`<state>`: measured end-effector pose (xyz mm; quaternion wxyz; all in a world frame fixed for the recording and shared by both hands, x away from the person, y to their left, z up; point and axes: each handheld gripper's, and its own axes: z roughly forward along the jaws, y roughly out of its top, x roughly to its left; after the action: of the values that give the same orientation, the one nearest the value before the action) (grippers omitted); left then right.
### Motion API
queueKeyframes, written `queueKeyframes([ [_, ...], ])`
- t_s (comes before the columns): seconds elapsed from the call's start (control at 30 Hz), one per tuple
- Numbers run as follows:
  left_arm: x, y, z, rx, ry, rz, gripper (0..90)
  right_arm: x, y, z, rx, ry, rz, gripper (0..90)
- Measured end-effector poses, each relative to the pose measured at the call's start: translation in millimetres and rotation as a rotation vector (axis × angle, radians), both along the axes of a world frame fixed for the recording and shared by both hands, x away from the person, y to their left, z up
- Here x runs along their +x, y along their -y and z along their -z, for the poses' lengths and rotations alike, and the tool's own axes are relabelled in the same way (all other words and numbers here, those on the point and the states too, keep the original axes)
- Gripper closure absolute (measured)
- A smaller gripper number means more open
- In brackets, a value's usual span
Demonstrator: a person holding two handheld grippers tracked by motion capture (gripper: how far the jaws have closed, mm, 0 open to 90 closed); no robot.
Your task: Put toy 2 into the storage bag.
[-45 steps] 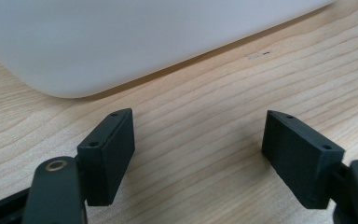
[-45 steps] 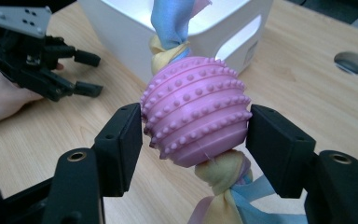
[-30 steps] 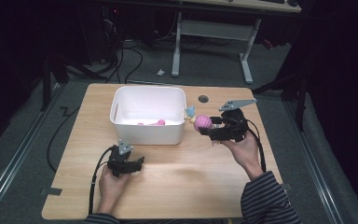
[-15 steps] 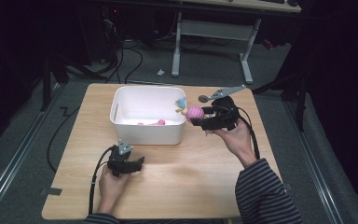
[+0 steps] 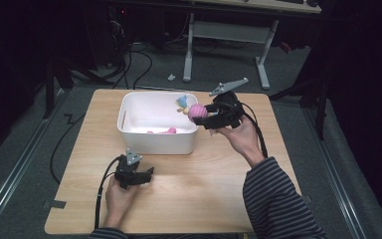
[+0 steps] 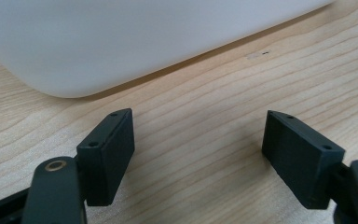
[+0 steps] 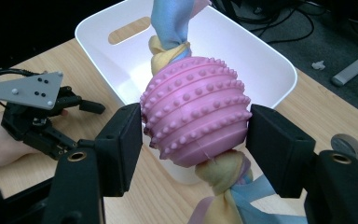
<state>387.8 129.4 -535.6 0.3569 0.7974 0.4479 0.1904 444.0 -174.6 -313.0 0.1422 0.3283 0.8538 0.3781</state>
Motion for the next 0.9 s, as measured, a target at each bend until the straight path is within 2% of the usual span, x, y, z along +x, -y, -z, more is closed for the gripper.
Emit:
queueKeyframes([
  [0.57,-0.1,0.1,-0.1,0.003,0.0,0.0,25.5,24.4,-33.2,4.7,-0.043,-0.021,-0.042,36.6],
  [0.73,-0.1,0.2,0.0,0.002,0.001,-0.001,25.5,30.5,-45.4,10.2,-0.054,-0.035,-0.065,36.6],
  [0.9,-0.2,0.1,0.0,0.002,0.0,0.001,25.4,37.0,-58.7,16.7,-0.088,-0.044,-0.078,36.6],
])
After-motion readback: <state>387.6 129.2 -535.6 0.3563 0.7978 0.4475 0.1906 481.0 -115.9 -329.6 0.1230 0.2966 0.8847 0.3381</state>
